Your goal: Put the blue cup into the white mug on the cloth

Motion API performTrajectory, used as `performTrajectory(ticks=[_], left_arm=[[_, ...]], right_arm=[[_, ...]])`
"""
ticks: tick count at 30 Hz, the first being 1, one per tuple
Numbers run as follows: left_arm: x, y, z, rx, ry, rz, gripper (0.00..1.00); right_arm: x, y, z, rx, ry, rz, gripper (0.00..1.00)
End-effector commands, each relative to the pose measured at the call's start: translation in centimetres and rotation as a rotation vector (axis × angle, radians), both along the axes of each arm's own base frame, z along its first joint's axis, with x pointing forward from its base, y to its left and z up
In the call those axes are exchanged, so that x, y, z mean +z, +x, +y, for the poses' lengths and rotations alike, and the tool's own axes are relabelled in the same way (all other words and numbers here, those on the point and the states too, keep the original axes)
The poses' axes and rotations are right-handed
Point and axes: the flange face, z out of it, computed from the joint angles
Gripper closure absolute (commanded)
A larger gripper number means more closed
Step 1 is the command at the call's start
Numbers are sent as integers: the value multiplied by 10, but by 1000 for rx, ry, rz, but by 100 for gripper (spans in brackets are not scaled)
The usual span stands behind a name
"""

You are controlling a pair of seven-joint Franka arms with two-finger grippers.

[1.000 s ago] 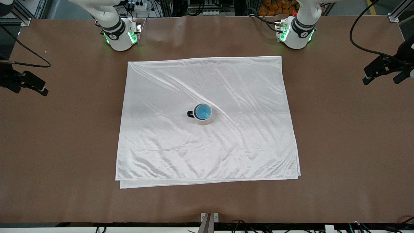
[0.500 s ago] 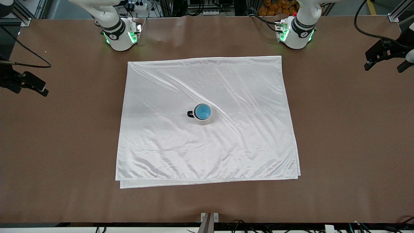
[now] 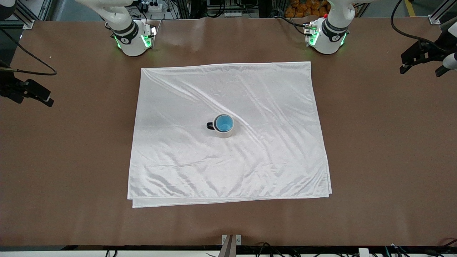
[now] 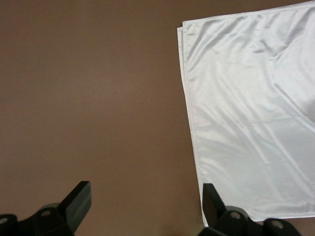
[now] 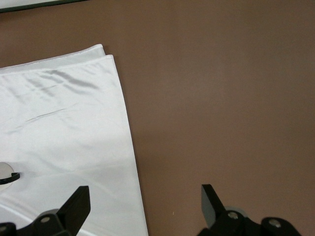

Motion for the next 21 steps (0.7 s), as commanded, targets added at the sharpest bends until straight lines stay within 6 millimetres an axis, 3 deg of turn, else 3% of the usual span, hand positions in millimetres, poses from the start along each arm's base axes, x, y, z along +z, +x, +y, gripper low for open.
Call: performTrajectory(ticks=[1,21], left_arm=[[2,-8,3,-19,13,27,0],[-3,-9,3,-39,8,55,0]], right_arm=[[5,5,2,-8,0,-3,0],[2,6,-5,-18,0,0,0]])
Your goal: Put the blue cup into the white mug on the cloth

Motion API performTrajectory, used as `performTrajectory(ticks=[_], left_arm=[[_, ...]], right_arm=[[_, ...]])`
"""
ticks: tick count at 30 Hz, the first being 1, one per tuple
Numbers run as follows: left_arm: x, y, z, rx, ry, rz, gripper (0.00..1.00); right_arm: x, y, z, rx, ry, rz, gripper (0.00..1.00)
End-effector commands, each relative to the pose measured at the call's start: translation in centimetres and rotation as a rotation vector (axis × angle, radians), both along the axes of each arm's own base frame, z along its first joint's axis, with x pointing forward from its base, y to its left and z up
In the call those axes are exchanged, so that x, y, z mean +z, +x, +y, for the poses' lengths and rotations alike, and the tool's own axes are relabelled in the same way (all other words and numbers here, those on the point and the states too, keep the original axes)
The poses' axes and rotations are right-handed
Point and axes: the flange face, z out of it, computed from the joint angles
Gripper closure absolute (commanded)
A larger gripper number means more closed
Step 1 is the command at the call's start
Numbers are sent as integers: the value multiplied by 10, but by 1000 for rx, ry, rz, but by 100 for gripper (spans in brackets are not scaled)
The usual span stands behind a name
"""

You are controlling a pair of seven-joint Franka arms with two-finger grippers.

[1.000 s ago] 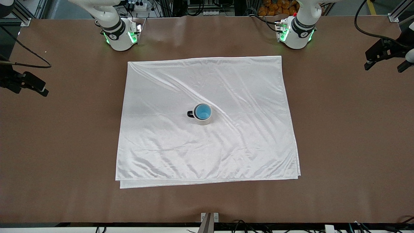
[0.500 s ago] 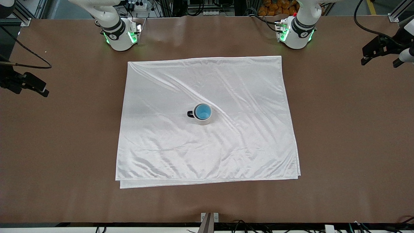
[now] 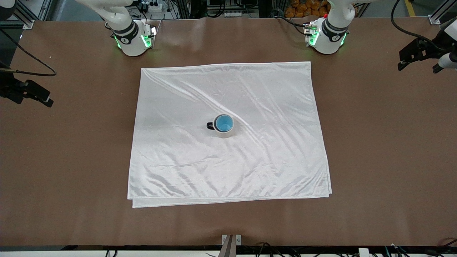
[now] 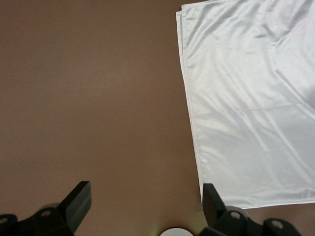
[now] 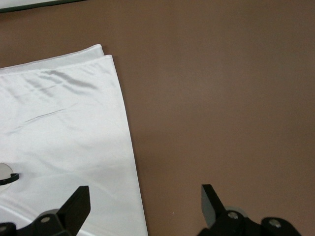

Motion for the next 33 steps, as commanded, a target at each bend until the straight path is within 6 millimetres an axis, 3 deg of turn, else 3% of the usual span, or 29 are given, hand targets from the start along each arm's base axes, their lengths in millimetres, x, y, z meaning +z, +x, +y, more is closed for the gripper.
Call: performTrajectory(ticks=[1,33], left_arm=[[1,-3,2,-33,6,11,0],[1,1,1,-37,4,-10,0]], right_arm=[[4,5,-4,-16,1,-2,0],[3,5,-3,-10,3,-1,0]])
